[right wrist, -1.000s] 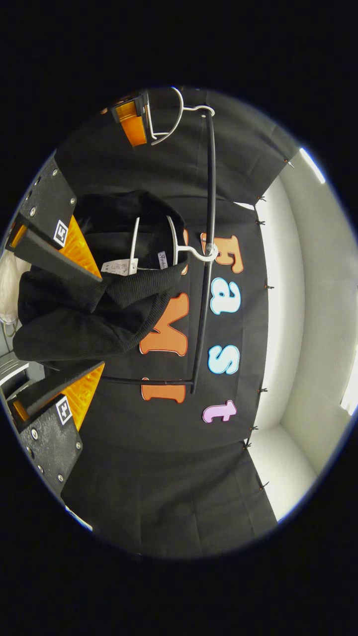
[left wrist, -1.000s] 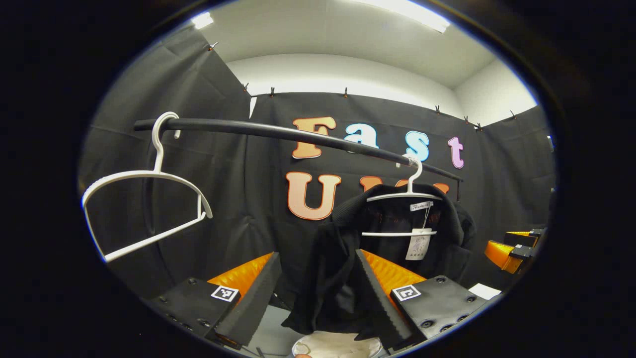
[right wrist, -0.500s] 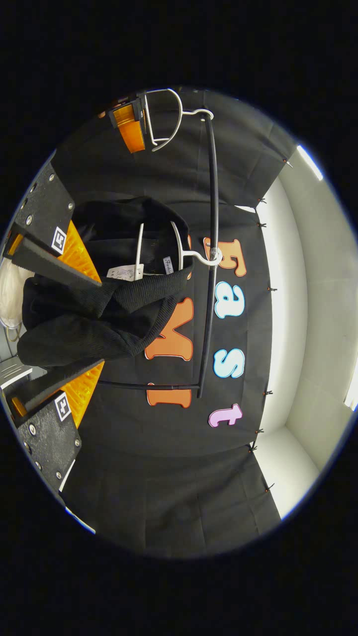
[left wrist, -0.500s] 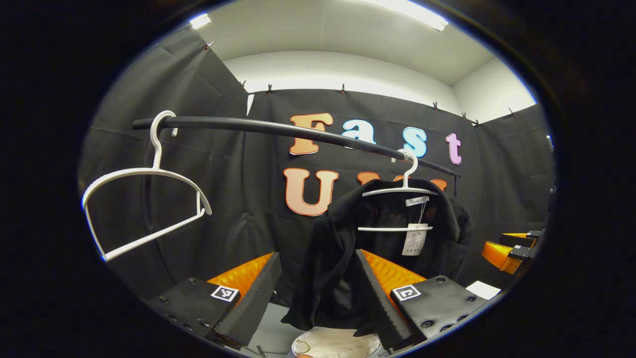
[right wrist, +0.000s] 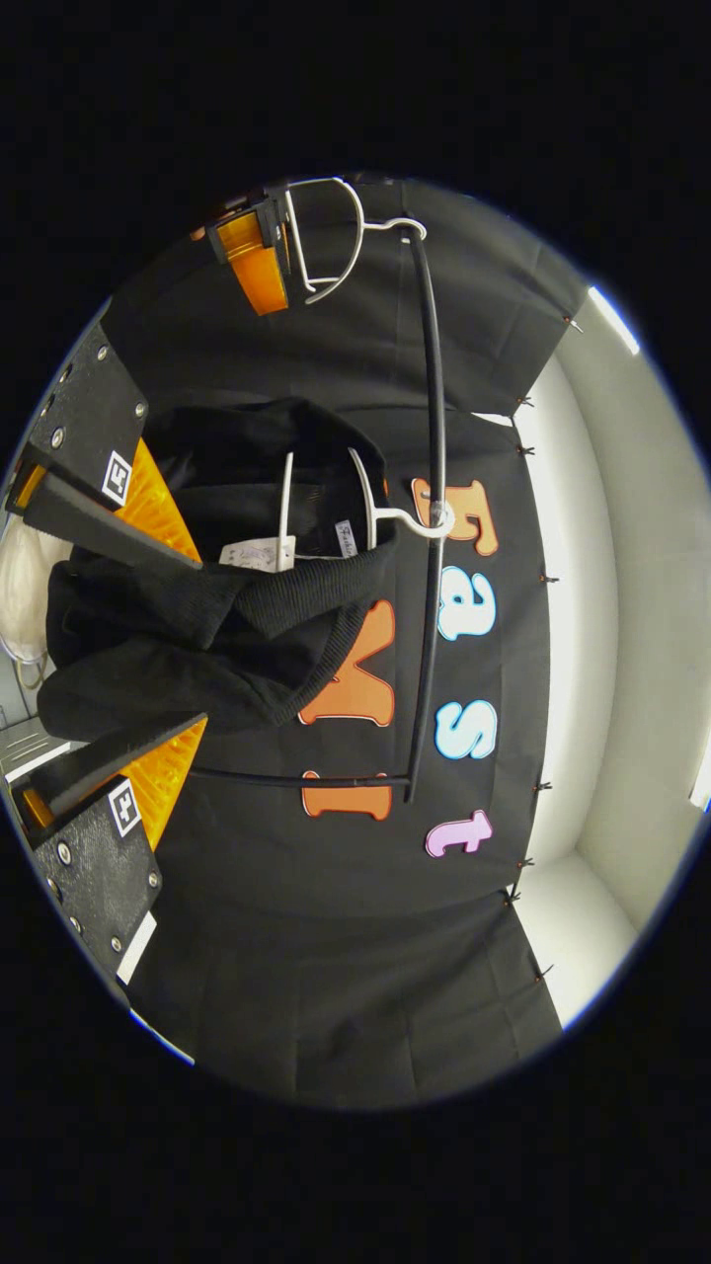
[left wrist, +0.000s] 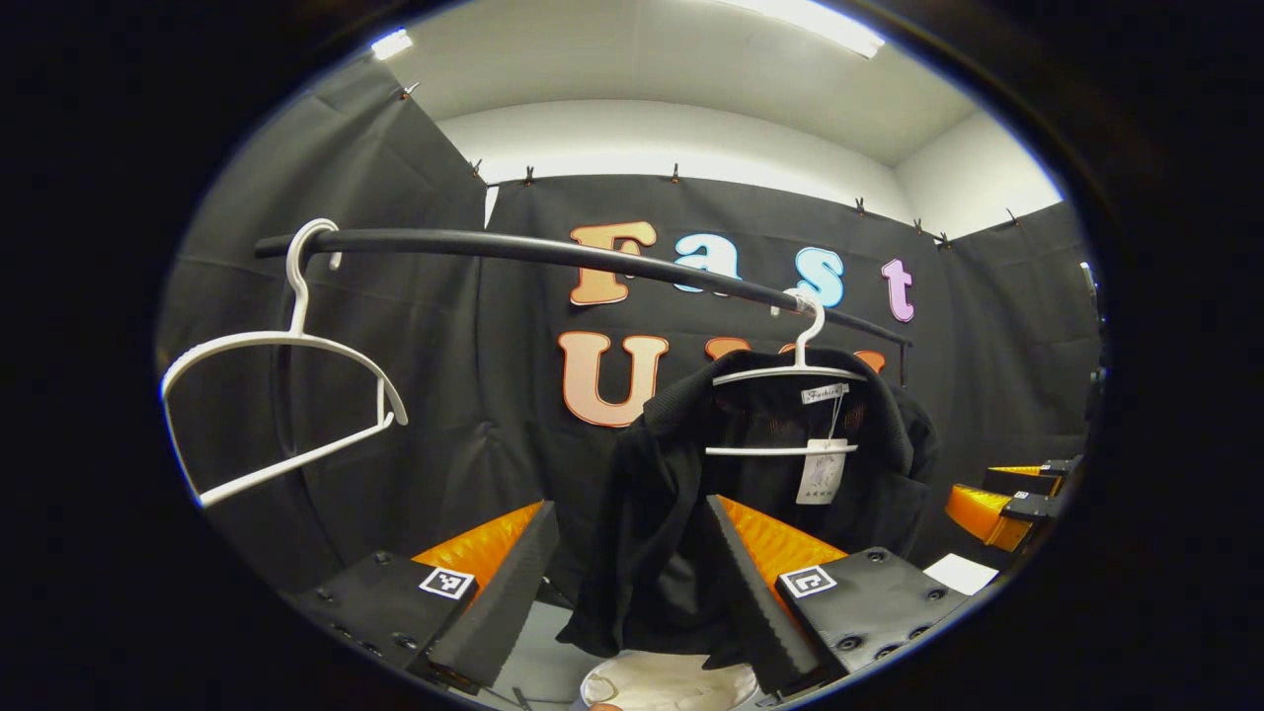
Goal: Grasp the clothes on the hanger with both hands and then place them into the laundry hamper below.
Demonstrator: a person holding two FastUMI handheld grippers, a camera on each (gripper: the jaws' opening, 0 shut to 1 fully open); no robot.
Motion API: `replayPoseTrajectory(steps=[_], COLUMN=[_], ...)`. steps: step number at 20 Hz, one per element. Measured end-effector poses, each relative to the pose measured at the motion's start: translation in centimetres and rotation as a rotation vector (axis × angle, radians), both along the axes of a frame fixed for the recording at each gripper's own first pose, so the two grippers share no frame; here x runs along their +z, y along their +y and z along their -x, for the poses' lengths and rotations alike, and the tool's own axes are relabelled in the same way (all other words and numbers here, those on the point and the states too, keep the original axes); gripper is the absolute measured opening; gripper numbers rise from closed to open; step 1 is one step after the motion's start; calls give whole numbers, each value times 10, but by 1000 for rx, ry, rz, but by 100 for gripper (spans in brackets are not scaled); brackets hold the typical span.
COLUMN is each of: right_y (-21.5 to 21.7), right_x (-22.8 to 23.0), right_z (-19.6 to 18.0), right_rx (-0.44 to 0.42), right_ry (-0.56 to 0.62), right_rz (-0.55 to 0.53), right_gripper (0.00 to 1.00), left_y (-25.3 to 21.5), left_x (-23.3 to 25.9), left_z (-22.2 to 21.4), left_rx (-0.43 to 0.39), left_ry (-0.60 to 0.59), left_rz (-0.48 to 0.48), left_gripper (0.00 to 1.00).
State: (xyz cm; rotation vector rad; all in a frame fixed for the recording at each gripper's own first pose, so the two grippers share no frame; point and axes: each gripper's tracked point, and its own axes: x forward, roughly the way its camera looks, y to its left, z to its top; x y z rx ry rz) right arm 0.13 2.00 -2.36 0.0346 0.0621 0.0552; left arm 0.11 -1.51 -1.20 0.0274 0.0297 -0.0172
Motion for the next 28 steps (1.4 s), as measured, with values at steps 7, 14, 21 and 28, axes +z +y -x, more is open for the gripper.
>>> replayPoseTrajectory(steps=[7, 14, 21, 28], right_y=[35, 46, 53, 59], right_x=[-15, -38, -66, -86], right_z=[-8, -39, -84, -119], right_rx=[62, 44, -11, -43], right_ry=[28, 76, 88, 103], right_rz=[-14, -53, -44, -37], right_gripper=[85, 85, 85, 85], left_y=[-6, -15, -7, -13], left_x=[-15, -36, -42, -64], left_z=[-21, -51, -67, -112], left_rx=[-16, -30, -12, -44], left_ry=[4, 42, 44, 36], left_rz=[-27, -35, -36, 4], left_gripper=[96, 93, 97, 93])
